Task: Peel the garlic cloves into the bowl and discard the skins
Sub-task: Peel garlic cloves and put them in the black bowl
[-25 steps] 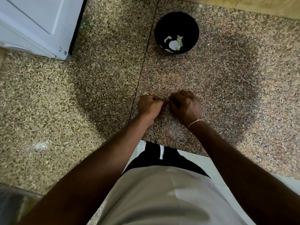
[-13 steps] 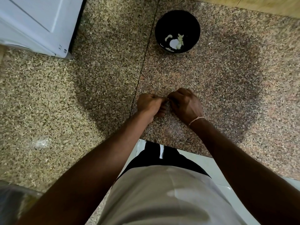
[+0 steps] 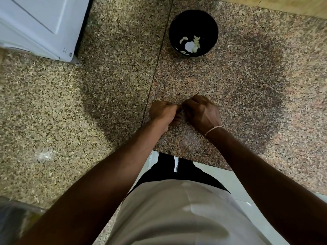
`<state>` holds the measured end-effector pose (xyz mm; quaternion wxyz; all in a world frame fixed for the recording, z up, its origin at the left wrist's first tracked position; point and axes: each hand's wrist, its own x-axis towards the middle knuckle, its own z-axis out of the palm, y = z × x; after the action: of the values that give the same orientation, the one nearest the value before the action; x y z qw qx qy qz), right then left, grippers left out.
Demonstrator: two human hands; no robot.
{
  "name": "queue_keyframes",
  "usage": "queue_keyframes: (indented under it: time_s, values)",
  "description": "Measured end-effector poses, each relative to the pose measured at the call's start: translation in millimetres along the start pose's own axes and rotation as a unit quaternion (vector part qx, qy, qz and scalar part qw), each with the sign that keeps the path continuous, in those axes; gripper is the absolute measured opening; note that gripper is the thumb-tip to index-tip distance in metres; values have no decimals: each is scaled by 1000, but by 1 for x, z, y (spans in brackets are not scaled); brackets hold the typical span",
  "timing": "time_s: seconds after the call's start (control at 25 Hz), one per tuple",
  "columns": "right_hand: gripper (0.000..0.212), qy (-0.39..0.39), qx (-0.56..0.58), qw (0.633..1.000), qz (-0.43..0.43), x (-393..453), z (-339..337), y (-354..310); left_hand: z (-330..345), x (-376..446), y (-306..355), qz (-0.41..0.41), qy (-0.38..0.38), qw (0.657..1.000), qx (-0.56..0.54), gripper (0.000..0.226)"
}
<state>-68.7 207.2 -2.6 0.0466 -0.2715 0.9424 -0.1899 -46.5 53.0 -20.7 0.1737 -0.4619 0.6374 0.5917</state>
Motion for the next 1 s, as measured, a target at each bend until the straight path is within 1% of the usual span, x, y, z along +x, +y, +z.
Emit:
queue_keyframes:
  time_s: [0.4, 0.6, 0.72, 0.84, 1.0]
  values:
    - [25, -21, -33, 999, 7, -1, 1, -2, 3, 3, 0, 12, 18, 999, 35, 20]
    - [33, -26, -62, 998, 9, -2, 3, -7, 6, 6, -1, 0, -2, 999, 41, 22]
    - [36, -36, -61, 997, 16, -4, 4, -10, 6, 8, -1, 9, 9, 998, 55, 21]
    - [33, -33, -59, 997, 27, -5, 4, -12, 5, 7, 0, 18, 18, 997, 75, 22]
    - [22, 16, -10, 998, 56, -8, 5, -16, 4, 4, 0, 14, -12, 998, 62, 20]
